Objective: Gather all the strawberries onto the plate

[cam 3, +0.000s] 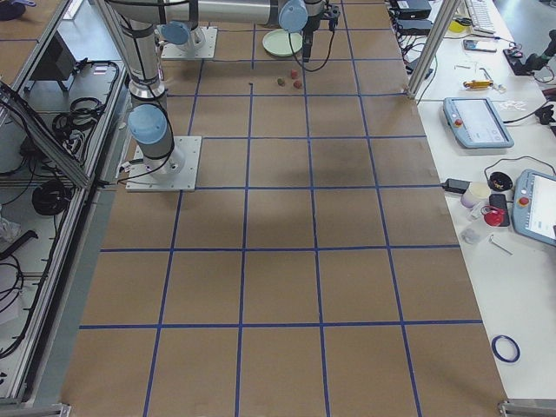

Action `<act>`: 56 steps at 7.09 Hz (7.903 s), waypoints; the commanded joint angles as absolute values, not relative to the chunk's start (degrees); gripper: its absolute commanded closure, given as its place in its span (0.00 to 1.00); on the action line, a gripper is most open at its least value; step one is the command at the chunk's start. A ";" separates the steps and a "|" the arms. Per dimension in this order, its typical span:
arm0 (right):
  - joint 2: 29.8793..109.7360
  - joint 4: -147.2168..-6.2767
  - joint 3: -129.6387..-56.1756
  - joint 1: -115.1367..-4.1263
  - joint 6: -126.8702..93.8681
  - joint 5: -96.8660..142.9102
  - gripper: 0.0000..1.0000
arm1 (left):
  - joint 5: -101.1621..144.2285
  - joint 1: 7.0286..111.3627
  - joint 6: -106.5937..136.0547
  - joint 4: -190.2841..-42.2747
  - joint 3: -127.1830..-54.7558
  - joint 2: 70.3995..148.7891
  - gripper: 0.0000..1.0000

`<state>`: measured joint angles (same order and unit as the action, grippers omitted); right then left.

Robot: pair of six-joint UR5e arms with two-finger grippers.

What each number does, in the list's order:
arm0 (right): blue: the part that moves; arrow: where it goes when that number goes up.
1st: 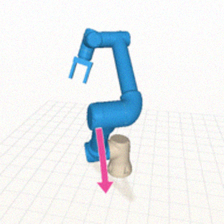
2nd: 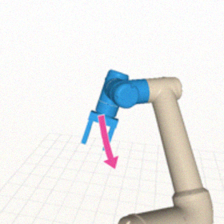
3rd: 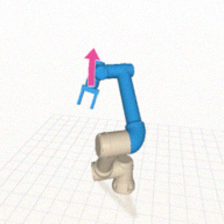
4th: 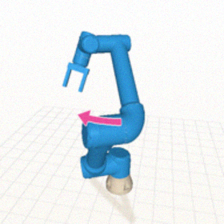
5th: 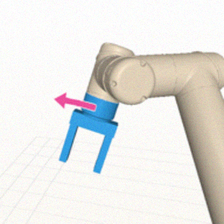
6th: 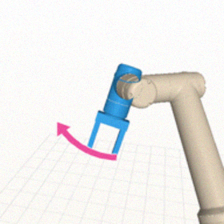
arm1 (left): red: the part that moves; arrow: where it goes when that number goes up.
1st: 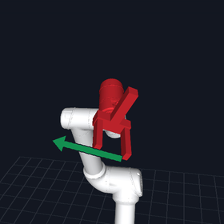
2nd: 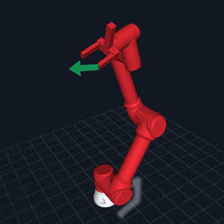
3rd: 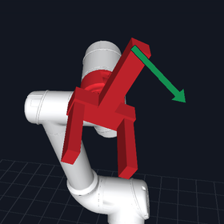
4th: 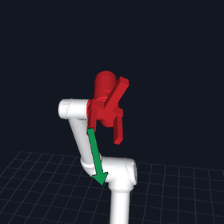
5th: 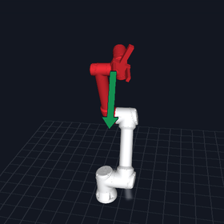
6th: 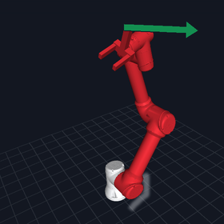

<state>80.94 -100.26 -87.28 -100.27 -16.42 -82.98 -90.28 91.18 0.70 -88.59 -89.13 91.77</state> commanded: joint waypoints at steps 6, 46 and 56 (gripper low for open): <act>89.47 -88.86 -86.04 -92.11 -6.59 -92.29 0.05 | -90.35 91.32 0.70 -88.59 -89.64 91.76 0.00; 89.91 -87.54 -87.19 -92.55 -6.86 -92.02 0.00 | -96.15 97.60 -3.40 -53.95 -113.13 103.87 0.00; 89.91 -87.54 -87.19 -92.55 -6.94 -92.02 0.00 | -87.28 107.14 14.41 -47.64 -113.12 112.41 0.63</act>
<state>89.91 -87.54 -87.19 -92.55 -6.94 -92.02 -87.17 107.02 14.33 -47.65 -113.10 112.36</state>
